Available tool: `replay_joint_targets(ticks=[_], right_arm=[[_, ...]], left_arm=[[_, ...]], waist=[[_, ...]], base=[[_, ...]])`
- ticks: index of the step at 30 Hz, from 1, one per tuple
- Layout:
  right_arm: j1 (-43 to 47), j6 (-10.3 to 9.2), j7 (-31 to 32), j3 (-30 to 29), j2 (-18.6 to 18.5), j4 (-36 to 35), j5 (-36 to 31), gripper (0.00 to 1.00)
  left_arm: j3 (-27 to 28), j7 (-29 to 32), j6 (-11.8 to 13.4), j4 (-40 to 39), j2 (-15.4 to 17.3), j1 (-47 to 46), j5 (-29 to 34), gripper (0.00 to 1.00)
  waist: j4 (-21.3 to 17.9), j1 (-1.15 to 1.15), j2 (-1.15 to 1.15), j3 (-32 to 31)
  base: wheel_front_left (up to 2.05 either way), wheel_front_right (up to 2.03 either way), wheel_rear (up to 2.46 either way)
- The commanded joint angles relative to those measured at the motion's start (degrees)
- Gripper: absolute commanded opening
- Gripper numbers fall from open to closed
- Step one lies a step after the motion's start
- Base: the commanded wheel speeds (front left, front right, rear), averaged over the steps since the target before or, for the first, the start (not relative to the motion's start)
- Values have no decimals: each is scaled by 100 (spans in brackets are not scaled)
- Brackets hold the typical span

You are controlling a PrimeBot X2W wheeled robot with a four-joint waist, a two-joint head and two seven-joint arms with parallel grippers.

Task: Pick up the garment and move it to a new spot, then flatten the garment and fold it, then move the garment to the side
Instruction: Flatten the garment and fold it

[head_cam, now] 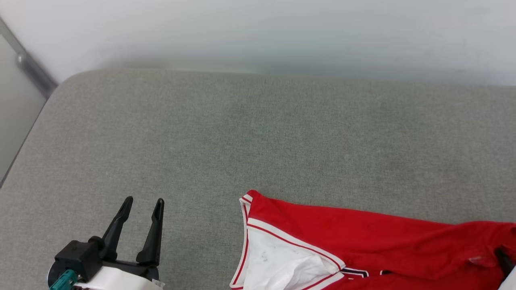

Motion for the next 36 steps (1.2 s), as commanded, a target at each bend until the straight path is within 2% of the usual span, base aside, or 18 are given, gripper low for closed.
replay_joint_targets(ticks=[1, 12, 18, 22, 23, 27, 28, 36], right_arm=[[117, -2, 111, 49, 93, -228, 165, 0], [724, -2, 1262, 889, 725, -1915, 782, 0], [844, -2, 1672, 1287, 863, -2295, 1145, 0], [867, -2, 1548, 1715, 868, -2147, 1797, 0], [806, -2, 1397, 1974, 866, -1975, 2079, 0], [654, -1, 1055, 2606, 863, -1673, 2553, 0], [654, -1, 1055, 2606, 863, -1673, 2553, 0], [-27, -1, 54, 3735, 863, -742, 3525, 0]], left_arm=[[17, -39, -8, 12, -34, 90, -3, 100], [-27, -34, -9, 37, -88, 253, -56, 100], [-57, -34, -9, 41, -94, 310, -63, 100], [-75, -34, -10, 46, -64, 323, -75, 100], [-91, -34, -10, 57, -48, 325, -74, 100], [-129, -34, -10, 53, -20, 285, -80, 100], [-129, -34, -10, 53, -20, 285, -80, 100], [-196, -34, -10, 75, -2, 248, -100, 100]], waist=[[-21, 0, 0, -162], [26, 0, 0, -513], [94, 0, 0, -590], [158, 0, 0, -622], [198, 0, 0, -637], [288, 0, 0, -645], [288, 0, 0, -645], [466, 0, 0, -597]], base=[[0, 0, 0], [0, 0, 0], [0, 0, 0], [0, 0, 0], [0, 0, 0], [0, 0, 0], [0, 0, 0], [0, 0, 0]])
